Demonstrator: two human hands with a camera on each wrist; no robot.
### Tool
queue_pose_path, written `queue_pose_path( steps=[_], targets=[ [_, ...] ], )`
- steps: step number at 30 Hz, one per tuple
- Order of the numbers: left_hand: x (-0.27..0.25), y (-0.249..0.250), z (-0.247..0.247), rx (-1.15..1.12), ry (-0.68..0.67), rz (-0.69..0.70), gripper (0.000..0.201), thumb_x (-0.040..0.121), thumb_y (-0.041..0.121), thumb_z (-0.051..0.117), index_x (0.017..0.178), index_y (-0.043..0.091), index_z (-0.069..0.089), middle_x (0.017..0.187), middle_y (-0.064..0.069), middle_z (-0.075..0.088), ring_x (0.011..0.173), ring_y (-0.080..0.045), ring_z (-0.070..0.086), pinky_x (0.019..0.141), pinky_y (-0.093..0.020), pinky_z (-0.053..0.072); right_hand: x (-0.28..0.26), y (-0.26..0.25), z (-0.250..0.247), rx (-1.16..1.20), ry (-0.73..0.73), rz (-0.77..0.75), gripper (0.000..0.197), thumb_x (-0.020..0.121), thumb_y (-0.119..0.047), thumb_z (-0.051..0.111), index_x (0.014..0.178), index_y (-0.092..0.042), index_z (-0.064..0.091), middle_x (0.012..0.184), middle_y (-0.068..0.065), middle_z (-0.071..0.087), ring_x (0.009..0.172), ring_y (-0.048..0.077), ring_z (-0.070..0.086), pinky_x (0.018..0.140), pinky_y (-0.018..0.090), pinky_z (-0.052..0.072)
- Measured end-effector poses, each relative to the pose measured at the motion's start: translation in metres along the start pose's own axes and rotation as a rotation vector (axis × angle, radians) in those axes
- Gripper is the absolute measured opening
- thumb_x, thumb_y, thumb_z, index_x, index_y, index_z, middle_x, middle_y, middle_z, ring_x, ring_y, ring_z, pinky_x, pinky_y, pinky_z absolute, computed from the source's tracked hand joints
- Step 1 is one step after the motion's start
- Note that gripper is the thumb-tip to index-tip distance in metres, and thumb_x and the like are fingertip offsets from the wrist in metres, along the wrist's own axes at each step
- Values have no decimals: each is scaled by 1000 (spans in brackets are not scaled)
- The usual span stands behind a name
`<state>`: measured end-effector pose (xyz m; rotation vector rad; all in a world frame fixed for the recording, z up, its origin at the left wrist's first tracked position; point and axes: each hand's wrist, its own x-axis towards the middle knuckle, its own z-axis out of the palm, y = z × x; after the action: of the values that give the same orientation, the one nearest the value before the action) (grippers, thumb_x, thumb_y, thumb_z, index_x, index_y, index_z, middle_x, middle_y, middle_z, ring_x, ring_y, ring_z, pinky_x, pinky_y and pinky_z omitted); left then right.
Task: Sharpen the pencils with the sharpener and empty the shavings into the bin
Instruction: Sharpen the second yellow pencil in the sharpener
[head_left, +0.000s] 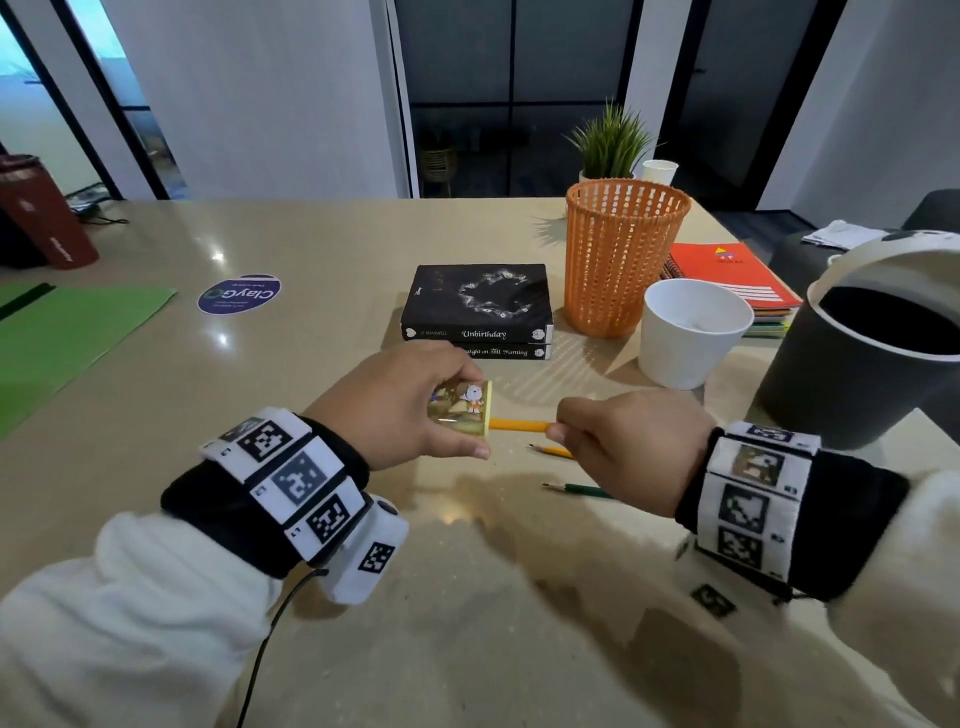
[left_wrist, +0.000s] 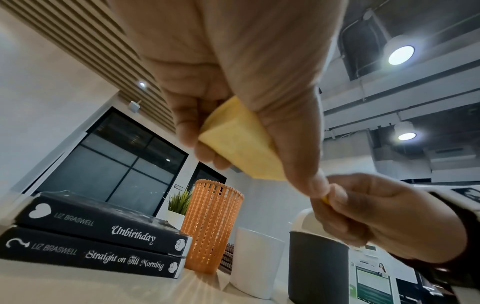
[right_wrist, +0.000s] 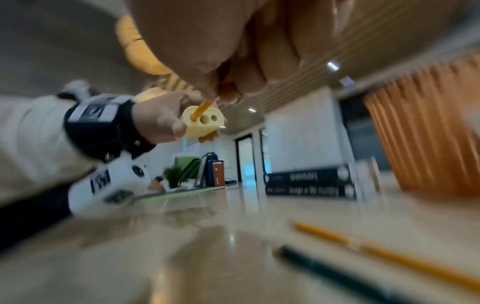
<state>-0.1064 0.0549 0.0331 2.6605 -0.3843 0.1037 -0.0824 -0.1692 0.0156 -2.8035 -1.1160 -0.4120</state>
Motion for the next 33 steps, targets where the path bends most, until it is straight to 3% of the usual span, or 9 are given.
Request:
queue_pose_path(
  steps=[4, 8, 13, 16, 19, 22, 26, 29, 33],
  targets=[
    [4, 1, -3, 69, 27, 27, 55, 57, 50, 79, 103, 29, 57, 96, 15, 54, 87, -4, 48, 74, -12, 36, 3, 1, 4, 107, -114, 53, 35, 96, -42, 31, 65, -24, 32, 55, -6, 39, 61, 22, 43, 46, 31, 21],
    [5, 3, -6, -107, -16, -107, 48, 56, 47, 81, 95, 30, 59, 90, 14, 58, 81, -3, 56, 72, -21, 44, 2, 1, -3, -143, 69, -85, 28, 88, -37, 35, 76, -15, 50, 55, -3, 53, 41, 25, 52, 37, 18, 21],
    [5, 5, -7, -223, -113, -122, 43, 54, 48, 79, 89, 29, 63, 83, 10, 62, 75, -6, 57, 68, -21, 43, 4, 7, -1, -195, 186, -240, 20, 81, -27, 58, 81, -15, 43, 52, 2, 53, 36, 25, 50, 35, 25, 36],
    [6, 6, -4, -116, -76, -99, 43, 55, 50, 79, 89, 33, 58, 83, 14, 58, 77, -4, 55, 67, -23, 43, 6, 2, -8, -142, 123, -128, 22, 88, -35, 46, 74, -18, 47, 43, -4, 45, 33, 23, 45, 34, 18, 28],
    [6, 7, -1, 69, -26, -19, 51, 57, 55, 76, 98, 33, 55, 86, 19, 53, 78, -2, 49, 66, -19, 38, 8, -2, -8, -9, -98, 23, 28, 95, -42, 33, 78, -24, 44, 54, -5, 39, 60, 23, 48, 44, 27, 22],
    [6, 8, 2, 166, -21, 60, 60, 59, 58, 73, 108, 29, 56, 94, 19, 50, 85, -2, 44, 68, -13, 33, 6, 0, -1, 170, -174, 70, 28, 95, -41, 33, 76, -24, 43, 59, -6, 42, 66, 20, 46, 51, 29, 27],
    [4, 7, -6, -56, -34, -76, 53, 52, 55, 78, 97, 32, 60, 88, 17, 59, 81, -4, 55, 71, -19, 44, -1, 0, -4, -65, 14, -54, 33, 93, -39, 30, 80, -18, 53, 57, -4, 52, 49, 24, 54, 39, 19, 22],
    [5, 3, -12, -196, -90, -134, 55, 44, 60, 74, 89, 30, 65, 84, 11, 64, 76, -6, 59, 68, -22, 44, 0, 10, -6, -226, 174, -200, 27, 88, -34, 36, 82, -14, 53, 59, 2, 56, 44, 24, 54, 39, 24, 34],
    [7, -1, -13, -241, -147, -134, 58, 42, 64, 76, 86, 28, 65, 86, 6, 67, 77, -11, 60, 71, -26, 45, 3, 12, -9, -270, 220, -217, 27, 87, -32, 38, 73, -13, 52, 49, 2, 53, 36, 23, 51, 38, 23, 29]
  ],
)
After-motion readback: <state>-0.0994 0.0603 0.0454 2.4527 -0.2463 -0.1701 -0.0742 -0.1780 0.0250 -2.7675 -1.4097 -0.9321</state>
